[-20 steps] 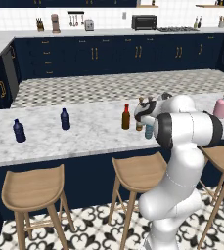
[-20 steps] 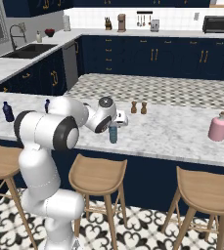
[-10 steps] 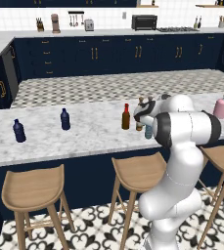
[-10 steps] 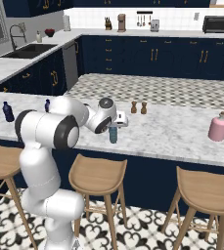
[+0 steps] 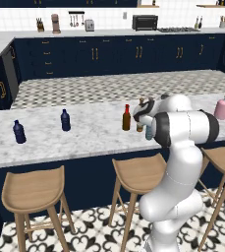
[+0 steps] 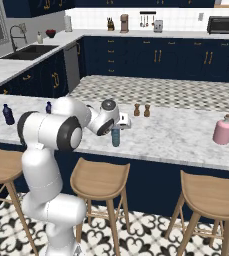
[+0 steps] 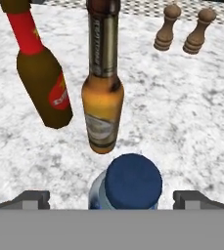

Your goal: Move the plastic bottles in the middle to the plastics group, and the glass bottles in the middle to the glass group.

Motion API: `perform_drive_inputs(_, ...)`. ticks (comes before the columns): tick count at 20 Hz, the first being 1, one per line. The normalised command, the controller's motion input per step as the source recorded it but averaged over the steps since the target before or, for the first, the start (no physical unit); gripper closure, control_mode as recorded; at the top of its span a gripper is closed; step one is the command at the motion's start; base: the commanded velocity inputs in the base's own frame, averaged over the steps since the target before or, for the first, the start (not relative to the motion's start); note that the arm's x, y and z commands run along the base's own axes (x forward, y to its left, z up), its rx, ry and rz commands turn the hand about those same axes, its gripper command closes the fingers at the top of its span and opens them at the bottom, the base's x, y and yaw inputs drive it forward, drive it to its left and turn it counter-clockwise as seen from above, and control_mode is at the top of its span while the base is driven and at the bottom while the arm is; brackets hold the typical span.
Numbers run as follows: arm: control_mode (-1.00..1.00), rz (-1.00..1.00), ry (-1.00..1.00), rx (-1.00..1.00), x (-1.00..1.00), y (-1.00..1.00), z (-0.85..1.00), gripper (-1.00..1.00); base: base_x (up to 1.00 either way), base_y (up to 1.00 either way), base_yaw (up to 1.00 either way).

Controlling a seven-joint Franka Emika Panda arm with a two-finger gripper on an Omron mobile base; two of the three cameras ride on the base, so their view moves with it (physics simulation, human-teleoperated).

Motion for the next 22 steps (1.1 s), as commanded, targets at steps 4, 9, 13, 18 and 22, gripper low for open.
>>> perform_drive_inputs(4, -1.00, 0.00, -0.06, 0.00, 0.04, 0.00, -0.14, -1.00, 0.00, 0.00, 0.00)
perform_drive_inputs(9, -1.00, 0.00, -0.10, 0.00, 0.03, 0.00, -0.13, -1.00, 0.00, 0.00, 0.00)
perform_drive_inputs(13, -1.00, 0.00, -0.06, 0.00, 0.00, -0.11, 0.00, -1.00, 0.00, 0.00, 0.00)
perform_drive_inputs(18, -1.00, 0.00, 0.00, 0.00, 0.00, 0.00, 0.00, 1.00, 0.00, 0.00, 0.00)
perform_drive_inputs(22, -1.00, 0.00, 0.00, 0.00, 0.00, 0.00, 0.00, 1.00, 0.00, 0.00, 0.00)
